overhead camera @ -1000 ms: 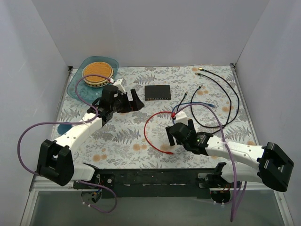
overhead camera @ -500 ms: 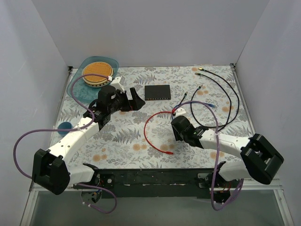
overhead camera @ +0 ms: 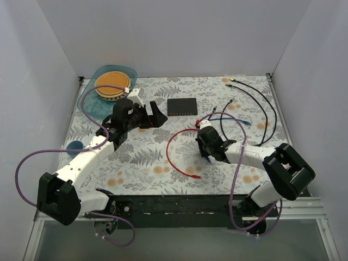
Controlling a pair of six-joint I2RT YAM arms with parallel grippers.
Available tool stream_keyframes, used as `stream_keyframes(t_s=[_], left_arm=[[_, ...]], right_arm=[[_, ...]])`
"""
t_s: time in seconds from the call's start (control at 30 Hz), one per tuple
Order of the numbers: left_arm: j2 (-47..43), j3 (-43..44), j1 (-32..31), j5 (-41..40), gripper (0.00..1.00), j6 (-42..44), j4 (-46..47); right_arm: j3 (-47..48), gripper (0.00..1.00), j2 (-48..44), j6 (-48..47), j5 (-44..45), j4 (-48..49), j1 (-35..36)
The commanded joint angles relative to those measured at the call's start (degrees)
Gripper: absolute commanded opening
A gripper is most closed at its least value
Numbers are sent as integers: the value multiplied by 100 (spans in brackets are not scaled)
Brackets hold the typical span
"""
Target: Insert the plug into the switch port
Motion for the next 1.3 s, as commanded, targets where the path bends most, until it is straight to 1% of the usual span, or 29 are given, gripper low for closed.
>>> stream_keyframes(t_s=[0.0, 0.1, 0.13, 0.23, 0.27, 0.3, 0.33, 0.4, 0.43, 0.5, 0.53, 0.57, 0.63, 0.67, 0.87, 0.93, 0.97, 1.0, 1.03, 1.07, 1.1, 1.13, 1.17, 1.2, 1.27], left_arm=[[-144, -118, -23, 111, 98, 144, 38], [-241, -188, -23, 137, 98, 110, 135], [-267, -249, -23, 146, 98, 101, 213], [-320, -285, -23, 243, 98, 22, 337], [-320, -285, -23, 295, 98, 4, 372], [-320, -285, -23, 374, 98, -22, 407], [-320, -294, -23, 427, 98, -75, 486], [-372, -338, -32, 524, 98, -145, 626], [-399, -390, -41, 646, 98, -250, 801], [-460, -443, -67, 752, 98, -373, 1021], [-487, -469, -76, 918, 98, -505, 1284], [-504, -513, -93, 1024, 98, -584, 1426], [-522, -566, -164, 1157, 98, -716, 1803], [-513, -584, -181, 1253, 98, -795, 1875], [-277, -531, -278, 1307, 98, -814, 1893], [-154, -409, -348, 1263, 98, -778, 1701], [64, -295, -383, 1176, 97, -752, 1525], [188, -24, -479, 1044, 95, -630, 1097], [355, 135, -550, 947, 94, -551, 893], [670, 293, -620, 824, 93, -515, 578], [865, 452, -734, 501, 91, -462, 70], [1023, 775, -796, 376, 89, -453, -153], [1181, 909, -849, 279, 88, -444, -346], [1470, 1032, -936, 157, 87, -444, -601], [1726, 1279, -1025, 6, 82, -462, -761]], right_arm=[[218, 1, -28, -194, -1124, -148, -24], [543, 1, -607, -212, -1433, -358, -24], [753, 1, -966, -212, -1503, -420, -16], [1131, 1, -1556, -186, -1417, -596, -24], [1194, 1, -1958, -168, -1355, -605, -16], [1247, 1, -2162, -142, -1293, -596, -16], [1299, 1, -2565, -55, -1093, -579, -16], [1300, 1, -2988, 16, -916, -482, -16], [1256, 1, -3400, 147, -741, -351, -16], [993, 1, -3806, 271, -591, -123, -16], [879, 1, -4130, 323, -572, 218, -16], [687, 1, -4246, 394, -555, 299, -16], [623, 1, -4353, 394, -563, 327, -16], [640, 1, -4309, 359, -528, 170, -16], [755, 1, -3738, 8, -774, -533, -16], [729, 9, -3589, 16, -906, -614, -24], [711, 16, -3553, 60, -871, -649, -24], [702, 21, -3527, 112, -793, -745, -16], [624, 27, -3518, 157, -774, -754, -16], [597, 36, -3535, 183, -766, -754, -24], [553, 42, -3544, 209, -739, -772, -16], [518, 47, -3553, 245, -730, -781, -24], [465, 51, -3544, 254, -722, -816, -24], [447, 52, -3527, 254, -748, -833, -24], [395, 52, -3465, 288, -722, -974, -33]])
